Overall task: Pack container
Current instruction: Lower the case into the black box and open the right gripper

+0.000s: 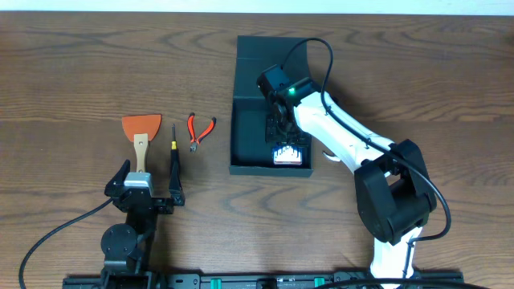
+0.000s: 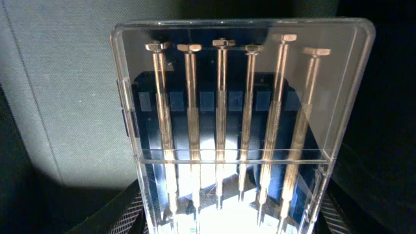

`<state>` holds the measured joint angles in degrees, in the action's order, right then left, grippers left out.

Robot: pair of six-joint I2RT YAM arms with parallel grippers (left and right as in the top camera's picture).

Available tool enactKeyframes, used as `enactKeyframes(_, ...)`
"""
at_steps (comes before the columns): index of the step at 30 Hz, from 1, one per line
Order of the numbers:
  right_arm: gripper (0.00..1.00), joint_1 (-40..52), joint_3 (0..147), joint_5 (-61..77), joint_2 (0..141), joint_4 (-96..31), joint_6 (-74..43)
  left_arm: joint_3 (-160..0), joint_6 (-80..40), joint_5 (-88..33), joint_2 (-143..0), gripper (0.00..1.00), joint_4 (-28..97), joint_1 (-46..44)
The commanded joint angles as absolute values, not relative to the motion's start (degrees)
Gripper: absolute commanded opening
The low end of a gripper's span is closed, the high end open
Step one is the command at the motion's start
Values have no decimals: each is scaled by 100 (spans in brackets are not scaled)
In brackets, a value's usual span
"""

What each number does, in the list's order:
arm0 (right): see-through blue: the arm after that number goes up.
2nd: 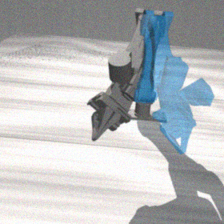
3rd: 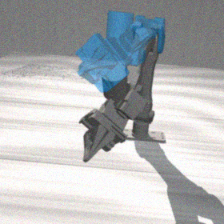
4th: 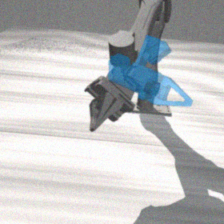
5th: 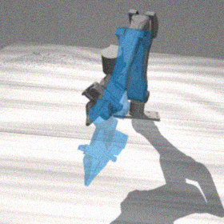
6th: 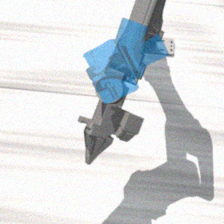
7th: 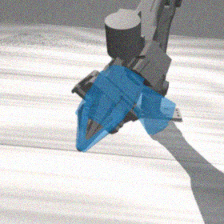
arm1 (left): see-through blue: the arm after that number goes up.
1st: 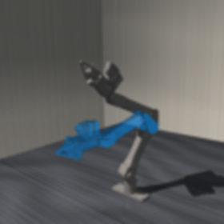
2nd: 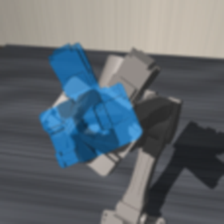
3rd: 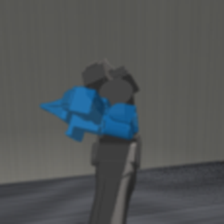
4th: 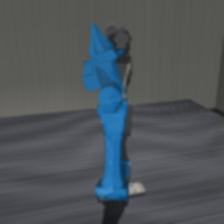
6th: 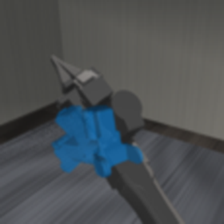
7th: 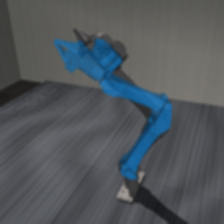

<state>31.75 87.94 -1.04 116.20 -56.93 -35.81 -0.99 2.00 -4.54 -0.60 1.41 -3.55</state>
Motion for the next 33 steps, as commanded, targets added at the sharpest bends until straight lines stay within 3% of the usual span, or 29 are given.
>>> enactKeyframes(1,31,3234,8565,-121,11448,-5581,-3662,-23,294,-558,-30,99,360,-373)
enactKeyframes(10,34,3234,8270,-123,11448,-5417,-3658,-23,294,-558,-30,98,360,-373)
enactKeyframes(15,67,3234,8270,-123,11448,-5415,-3590,-23,294,-558,-30,98,360,-373)
enactKeyframes(19,76,3234,8270,-106,11448,-5374,-3564,-23,294,-558,-30,98,360,-373)
enactKeyframes(27,73,3232,8311,130,11448,-5127,-3315,-23,294,-558,-30,99,360,-373)
enactKeyframes(33,48,3232,8549,198,11448,-5033,-3282,-23,294,-558,-30,98,360,-373)
